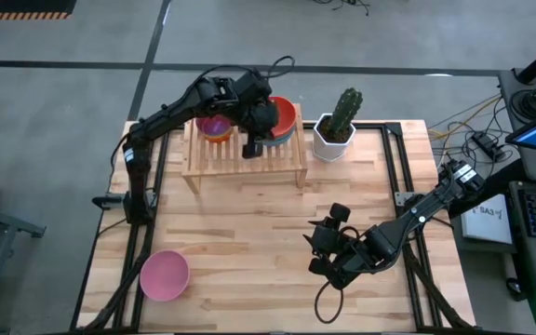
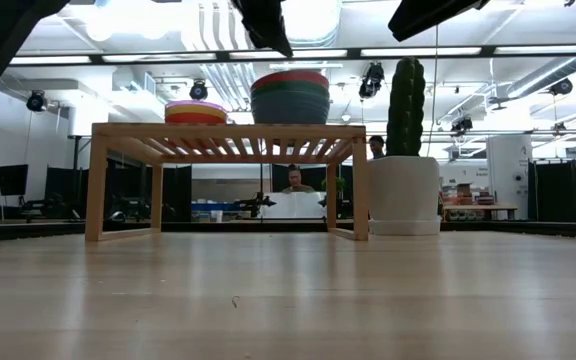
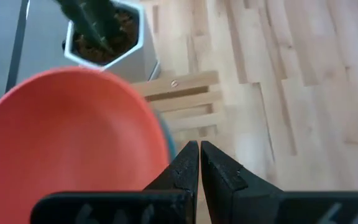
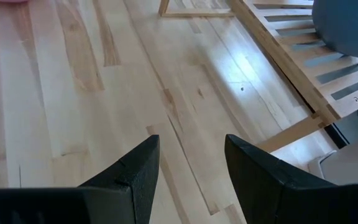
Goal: Place and stack bowls onto a shelf
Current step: Stack the orange bowl on top of the green bowl on the shelf
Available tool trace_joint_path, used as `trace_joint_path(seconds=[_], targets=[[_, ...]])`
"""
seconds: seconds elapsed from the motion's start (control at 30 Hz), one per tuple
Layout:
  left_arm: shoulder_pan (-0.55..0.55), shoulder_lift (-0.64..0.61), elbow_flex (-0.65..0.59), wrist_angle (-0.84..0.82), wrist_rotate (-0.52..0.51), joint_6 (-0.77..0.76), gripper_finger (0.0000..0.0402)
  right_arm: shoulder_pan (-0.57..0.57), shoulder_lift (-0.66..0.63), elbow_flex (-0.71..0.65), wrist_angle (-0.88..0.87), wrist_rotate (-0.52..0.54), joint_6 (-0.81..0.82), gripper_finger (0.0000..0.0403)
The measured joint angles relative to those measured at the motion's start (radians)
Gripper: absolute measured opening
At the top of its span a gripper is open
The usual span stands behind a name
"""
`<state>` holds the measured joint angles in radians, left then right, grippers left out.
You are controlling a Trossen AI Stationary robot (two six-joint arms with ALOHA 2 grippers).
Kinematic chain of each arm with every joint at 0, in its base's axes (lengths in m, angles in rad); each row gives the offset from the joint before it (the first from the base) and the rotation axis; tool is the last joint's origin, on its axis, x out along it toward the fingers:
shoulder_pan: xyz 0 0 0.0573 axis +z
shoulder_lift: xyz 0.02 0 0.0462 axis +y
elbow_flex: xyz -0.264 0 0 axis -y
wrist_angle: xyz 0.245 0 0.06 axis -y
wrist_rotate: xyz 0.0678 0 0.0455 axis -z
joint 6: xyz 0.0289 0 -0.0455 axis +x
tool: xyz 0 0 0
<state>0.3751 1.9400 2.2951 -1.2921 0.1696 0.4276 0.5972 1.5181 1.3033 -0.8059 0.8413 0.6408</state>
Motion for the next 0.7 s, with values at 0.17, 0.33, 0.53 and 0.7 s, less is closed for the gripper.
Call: trace_joint_path(seconds=[0.17, 0.33, 0.53, 0.7], targets=[[-0.056, 0.002, -0.008, 0.009, -0.002, -0.006, 0.0, 0.0, 0.0, 0.0, 0.0, 0.0, 0.0, 0.0173], [-0.111, -0.006, -0.013, 0.009, -0.01, 0.002, 0.0, 0.0, 0.0, 0.0, 0.005, 0.053, -0.004, 0.0173], [-0.155, -0.112, -0.056, 0.001, -0.013, -0.016, 0.0, -0.002, 0.0, 0.0, 0.015, 0.154, 0.001, 0.0154], [-0.21, -0.308, -0.266, 0.166, -0.014, -0.122, 0.0, -0.032, -0.003, 0.0, 0.085, 0.194, -0.059, 0.0082]])
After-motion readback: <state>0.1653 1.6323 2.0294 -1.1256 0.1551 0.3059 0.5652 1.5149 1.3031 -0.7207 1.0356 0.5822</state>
